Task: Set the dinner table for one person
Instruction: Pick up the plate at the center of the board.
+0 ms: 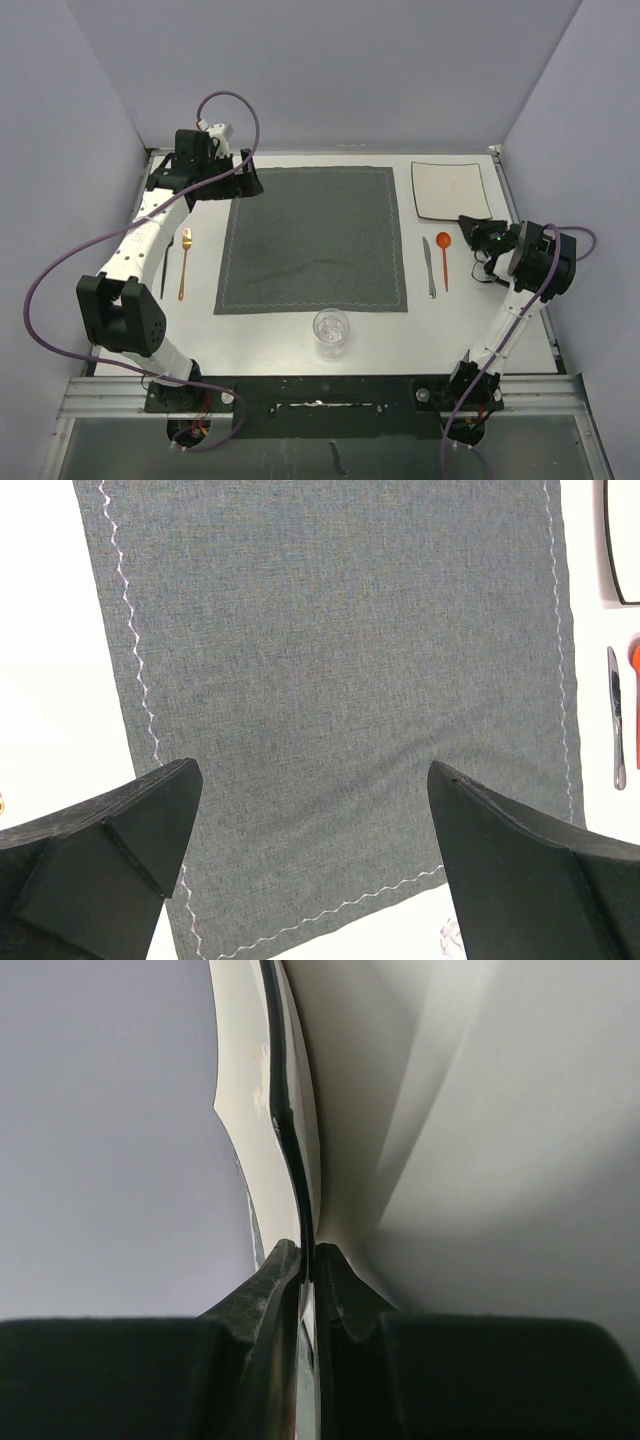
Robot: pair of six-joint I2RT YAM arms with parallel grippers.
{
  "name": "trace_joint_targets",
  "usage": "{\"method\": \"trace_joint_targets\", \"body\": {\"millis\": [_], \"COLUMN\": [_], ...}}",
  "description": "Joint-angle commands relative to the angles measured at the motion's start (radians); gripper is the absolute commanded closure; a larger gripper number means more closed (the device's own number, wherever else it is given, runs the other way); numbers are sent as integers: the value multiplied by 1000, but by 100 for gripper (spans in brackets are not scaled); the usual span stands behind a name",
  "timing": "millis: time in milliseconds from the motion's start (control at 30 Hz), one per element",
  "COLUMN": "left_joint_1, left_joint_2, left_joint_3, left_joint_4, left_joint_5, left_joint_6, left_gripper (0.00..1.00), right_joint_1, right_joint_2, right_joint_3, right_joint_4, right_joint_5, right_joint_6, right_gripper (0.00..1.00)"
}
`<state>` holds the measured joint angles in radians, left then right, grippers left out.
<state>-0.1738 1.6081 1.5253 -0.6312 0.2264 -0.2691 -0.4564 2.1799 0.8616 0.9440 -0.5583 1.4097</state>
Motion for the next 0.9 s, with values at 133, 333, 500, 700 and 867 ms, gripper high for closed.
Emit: {"method": "trace_joint_targets", "body": {"millis": [133, 333, 500, 700, 867], "left_joint_1": [8, 8, 8, 8, 8], "left_joint_2": [-16, -13, -13, -7, 0], "left_joint_3": [-1, 1, -2, -2, 2], "left_joint_4": [63, 61, 59, 60, 59], "left_joint_5": [33, 43, 45, 50, 57], "left_joint_6": [-2, -4, -2, -2, -4], "left_gripper": [2, 2, 2, 2, 2], "right_joint_1": [-1, -2, -10, -9, 2], "right_joint_2": [-180, -260, -283, -289, -319], "right_joint_3": [-19, -2, -22, -30, -39], "right_joint_4": [-6, -94, -125, -156, -175], "right_joint_5": [-78, -90, -79, -92, -116], "right_joint_6": [77, 47, 22, -3, -5], "right_gripper": [100, 100, 100, 100, 100]}}
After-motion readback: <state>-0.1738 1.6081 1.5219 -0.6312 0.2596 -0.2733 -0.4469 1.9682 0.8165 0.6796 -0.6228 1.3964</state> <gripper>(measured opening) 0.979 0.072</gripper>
